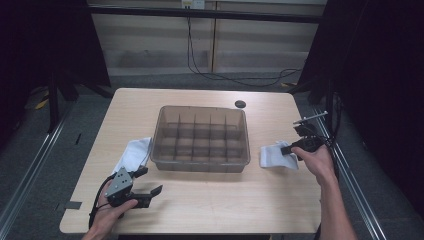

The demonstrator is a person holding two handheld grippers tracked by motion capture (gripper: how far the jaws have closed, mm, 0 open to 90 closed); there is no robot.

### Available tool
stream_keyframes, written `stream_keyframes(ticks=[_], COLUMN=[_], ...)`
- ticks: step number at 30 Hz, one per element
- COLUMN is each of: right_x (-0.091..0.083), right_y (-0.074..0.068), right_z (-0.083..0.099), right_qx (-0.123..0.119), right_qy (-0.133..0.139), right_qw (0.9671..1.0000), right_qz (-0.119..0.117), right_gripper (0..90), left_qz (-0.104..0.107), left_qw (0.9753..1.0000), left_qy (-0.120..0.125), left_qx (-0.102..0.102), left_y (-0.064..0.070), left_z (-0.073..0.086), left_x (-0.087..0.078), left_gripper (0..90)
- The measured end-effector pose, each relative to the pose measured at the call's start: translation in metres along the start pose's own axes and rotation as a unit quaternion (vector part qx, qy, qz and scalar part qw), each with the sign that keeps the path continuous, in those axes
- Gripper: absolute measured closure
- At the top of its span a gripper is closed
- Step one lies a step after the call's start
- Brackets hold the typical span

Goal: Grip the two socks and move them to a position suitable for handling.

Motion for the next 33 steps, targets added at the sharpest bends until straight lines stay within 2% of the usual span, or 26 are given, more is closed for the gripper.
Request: stream_keyframes(ticks=[4,11,20,33], right_x=[-0.007,-0.026,-0.044,-0.049], right_y=[-0.007,-0.015,-0.032,-0.054], right_z=[0.000,0.000,0.007,0.016], right_qx=[0.002,0.002,-0.010,-0.024], right_qy=[0.004,0.018,0.021,0.013], right_qw=[0.9999,0.9996,0.9992,0.9984], right_qz=[-0.014,-0.024,-0.033,-0.049], right_gripper=[85.0,84.9,84.9,84.9], left_qz=[0.000,0.001,0.002,0.002], left_qw=[1.0000,1.0000,1.0000,1.0000], left_qy=[-0.001,0.001,0.001,-0.001], left_qx=[0.000,0.000,0.000,0.002], left_y=[0.000,0.000,0.001,0.001], left_z=[0.000,0.000,0.000,0.000], left_x=[0.000,0.000,0.000,0.000], left_gripper=[18.2,18.2,18.2,18.2])
Point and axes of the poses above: each handheld gripper's, and its own axes: x roughly forward along the jaws, z roughly out of its underside, y roughly to its right, the point moved 9 cm from there along x, roughly forward along the jaws, and after that the axes turned 14 degrees about -z, right-handed, at the moved point
